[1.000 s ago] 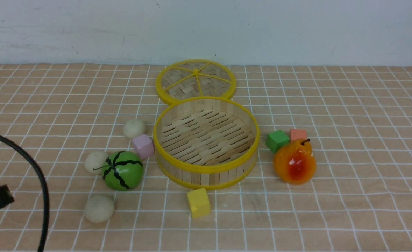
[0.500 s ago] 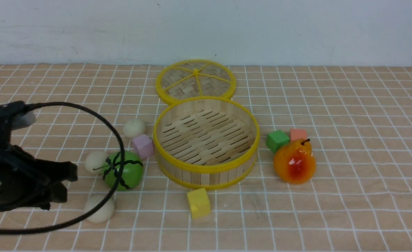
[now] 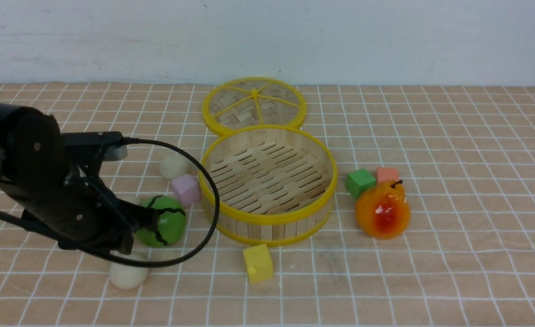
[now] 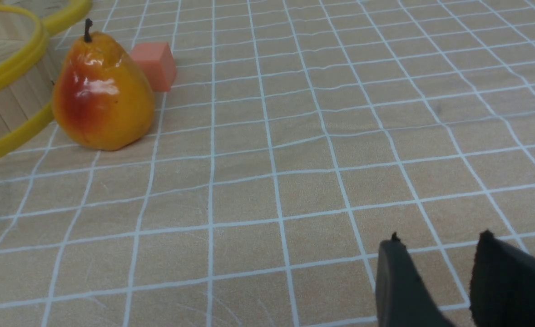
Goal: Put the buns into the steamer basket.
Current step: Use the left arm to grab a steamed stuffed bun
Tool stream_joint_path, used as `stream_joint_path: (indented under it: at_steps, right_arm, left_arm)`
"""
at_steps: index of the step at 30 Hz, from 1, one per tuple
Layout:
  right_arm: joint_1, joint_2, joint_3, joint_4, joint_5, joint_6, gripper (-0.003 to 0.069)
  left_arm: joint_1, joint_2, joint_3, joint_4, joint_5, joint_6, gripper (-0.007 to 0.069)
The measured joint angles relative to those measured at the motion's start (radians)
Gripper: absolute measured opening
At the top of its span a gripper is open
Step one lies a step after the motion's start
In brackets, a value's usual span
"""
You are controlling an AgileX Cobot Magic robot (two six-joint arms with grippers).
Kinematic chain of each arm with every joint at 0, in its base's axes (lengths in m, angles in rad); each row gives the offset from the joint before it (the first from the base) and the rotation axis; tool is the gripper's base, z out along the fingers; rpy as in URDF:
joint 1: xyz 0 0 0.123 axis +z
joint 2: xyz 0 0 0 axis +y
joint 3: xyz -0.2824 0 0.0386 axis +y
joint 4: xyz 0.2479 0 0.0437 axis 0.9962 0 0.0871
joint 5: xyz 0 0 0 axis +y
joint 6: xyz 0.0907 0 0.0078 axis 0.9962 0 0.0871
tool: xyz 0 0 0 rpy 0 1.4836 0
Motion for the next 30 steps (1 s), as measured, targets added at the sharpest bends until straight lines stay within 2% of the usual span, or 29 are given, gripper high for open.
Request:
stream_joint_path:
  at_steps: [5, 25, 29, 30]
  right_arm:
    - [0.0, 0.0, 0.0, 0.0, 0.0, 0.0, 0.0241]
    - [0.0, 0.0, 0.0, 0.0, 0.0, 0.0, 0.0241]
    - [0.0, 0.0, 0.0, 0.0, 0.0, 0.0, 0.0241]
    - [0.0, 0.0, 0.0, 0.0, 0.0, 0.0, 0.0241]
  left_arm:
    - [0.0, 0.057, 0.0, 0.065, -0.038, -0.064, 0.0238]
    - [-0.002, 0.172, -0.003, 0.04, -0.112, -0.071, 0.0233]
    - [-0.002, 0.172, -0.007, 0.037, -0.094, -0.071, 0.0176]
    - [-0.002, 0.172, -0.007, 0.035, -0.086, -0.071, 0.0129]
